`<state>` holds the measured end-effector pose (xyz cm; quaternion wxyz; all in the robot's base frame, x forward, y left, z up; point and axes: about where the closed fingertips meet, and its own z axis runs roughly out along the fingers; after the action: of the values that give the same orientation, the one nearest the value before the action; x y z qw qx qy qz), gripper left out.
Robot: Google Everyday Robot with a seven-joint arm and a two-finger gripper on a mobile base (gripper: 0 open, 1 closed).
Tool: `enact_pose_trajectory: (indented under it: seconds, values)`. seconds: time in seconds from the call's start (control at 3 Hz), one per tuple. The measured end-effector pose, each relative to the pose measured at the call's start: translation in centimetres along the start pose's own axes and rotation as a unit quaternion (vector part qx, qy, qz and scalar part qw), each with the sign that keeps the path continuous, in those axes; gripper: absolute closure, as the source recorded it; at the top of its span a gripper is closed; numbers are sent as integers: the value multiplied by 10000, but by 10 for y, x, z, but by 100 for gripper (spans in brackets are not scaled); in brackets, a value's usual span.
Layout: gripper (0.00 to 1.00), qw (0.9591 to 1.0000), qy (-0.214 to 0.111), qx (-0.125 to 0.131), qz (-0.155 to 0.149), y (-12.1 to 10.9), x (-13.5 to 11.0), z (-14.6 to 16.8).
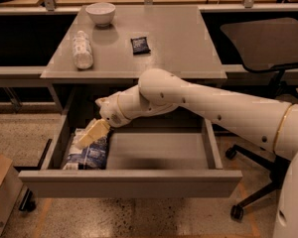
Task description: Pick blue chip bag from top drawer and place on counter
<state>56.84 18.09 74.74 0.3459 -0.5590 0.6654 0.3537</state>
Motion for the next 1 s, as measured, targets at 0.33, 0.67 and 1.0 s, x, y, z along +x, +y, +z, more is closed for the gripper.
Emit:
enact_pose_trajectory:
  seconds: [0.33, 0.67, 1.0]
  values:
    - [0, 10000, 87, 9, 49, -8, 11, 21]
    - [0, 9996, 256, 154, 25, -17, 29, 40]
    - [0, 9985, 432, 345, 8, -26, 49, 59]
